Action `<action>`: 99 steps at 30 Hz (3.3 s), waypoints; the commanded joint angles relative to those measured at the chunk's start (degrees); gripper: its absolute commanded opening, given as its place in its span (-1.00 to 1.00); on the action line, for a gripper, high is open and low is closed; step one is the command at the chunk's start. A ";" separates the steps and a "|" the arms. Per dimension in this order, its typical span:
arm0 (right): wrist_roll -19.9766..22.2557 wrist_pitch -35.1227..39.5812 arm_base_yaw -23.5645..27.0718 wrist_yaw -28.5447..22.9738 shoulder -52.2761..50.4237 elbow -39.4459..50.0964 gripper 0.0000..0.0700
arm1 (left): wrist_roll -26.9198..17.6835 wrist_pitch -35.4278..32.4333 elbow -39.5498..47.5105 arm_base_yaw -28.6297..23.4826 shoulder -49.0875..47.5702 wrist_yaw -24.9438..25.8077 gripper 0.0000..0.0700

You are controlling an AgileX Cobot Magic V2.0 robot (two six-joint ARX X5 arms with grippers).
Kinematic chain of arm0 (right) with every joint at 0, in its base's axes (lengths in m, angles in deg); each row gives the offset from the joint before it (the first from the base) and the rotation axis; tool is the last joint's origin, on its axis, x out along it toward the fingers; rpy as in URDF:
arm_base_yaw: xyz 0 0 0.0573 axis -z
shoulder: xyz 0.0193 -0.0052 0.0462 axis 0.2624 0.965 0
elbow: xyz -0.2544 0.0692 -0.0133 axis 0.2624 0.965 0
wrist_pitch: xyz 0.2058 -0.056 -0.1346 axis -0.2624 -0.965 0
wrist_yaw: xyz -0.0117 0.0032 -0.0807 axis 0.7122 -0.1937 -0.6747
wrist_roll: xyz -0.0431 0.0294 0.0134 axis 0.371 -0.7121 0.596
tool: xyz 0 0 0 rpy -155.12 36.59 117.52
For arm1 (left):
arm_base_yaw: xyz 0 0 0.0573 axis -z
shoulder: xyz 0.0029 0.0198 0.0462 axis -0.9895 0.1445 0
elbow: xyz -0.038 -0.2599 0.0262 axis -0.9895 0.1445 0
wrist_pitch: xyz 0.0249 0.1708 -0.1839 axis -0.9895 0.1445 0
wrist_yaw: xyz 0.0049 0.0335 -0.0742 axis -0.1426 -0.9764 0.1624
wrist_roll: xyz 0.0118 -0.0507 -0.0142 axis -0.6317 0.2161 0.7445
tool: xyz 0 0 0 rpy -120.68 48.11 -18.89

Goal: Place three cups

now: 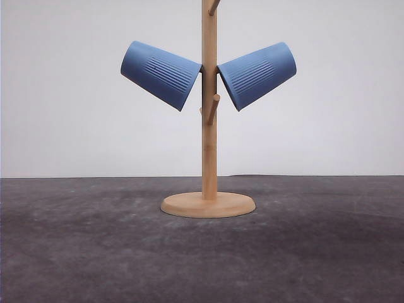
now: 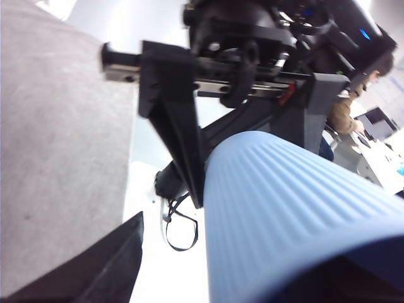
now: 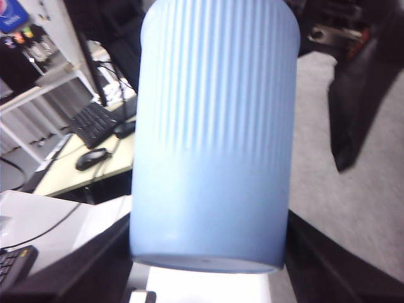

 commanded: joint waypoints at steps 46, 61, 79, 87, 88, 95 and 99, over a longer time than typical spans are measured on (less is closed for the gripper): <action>-15.44 1.51 0.31 -43.08 12.21 -0.74 -0.04 | 1.62 16.47 -2.19 -23.57 0.63 -52.63 0.12; -22.38 13.55 -2.75 -48.62 22.79 -2.66 -0.04 | 1.64 16.60 -2.19 -23.57 0.63 -52.63 0.12; -23.24 18.04 -2.70 -49.03 27.17 -5.60 0.42 | 1.62 16.94 -2.19 -23.57 0.63 -52.63 0.12; -23.59 19.33 -2.67 -49.01 27.04 -5.62 0.42 | 1.62 17.20 -2.19 -23.57 0.63 -52.63 0.12; -23.75 19.77 -2.67 -49.02 27.04 -5.64 0.42 | 1.62 17.25 -2.19 -23.57 0.63 -52.63 0.12; -25.14 22.91 -2.69 -46.79 27.04 -6.38 0.42 | 1.62 17.65 -2.19 -23.57 0.63 -52.63 0.12; -27.43 26.31 -2.27 -41.22 26.91 -6.70 0.42 | 1.61 17.69 -2.19 -23.57 0.63 -52.63 0.12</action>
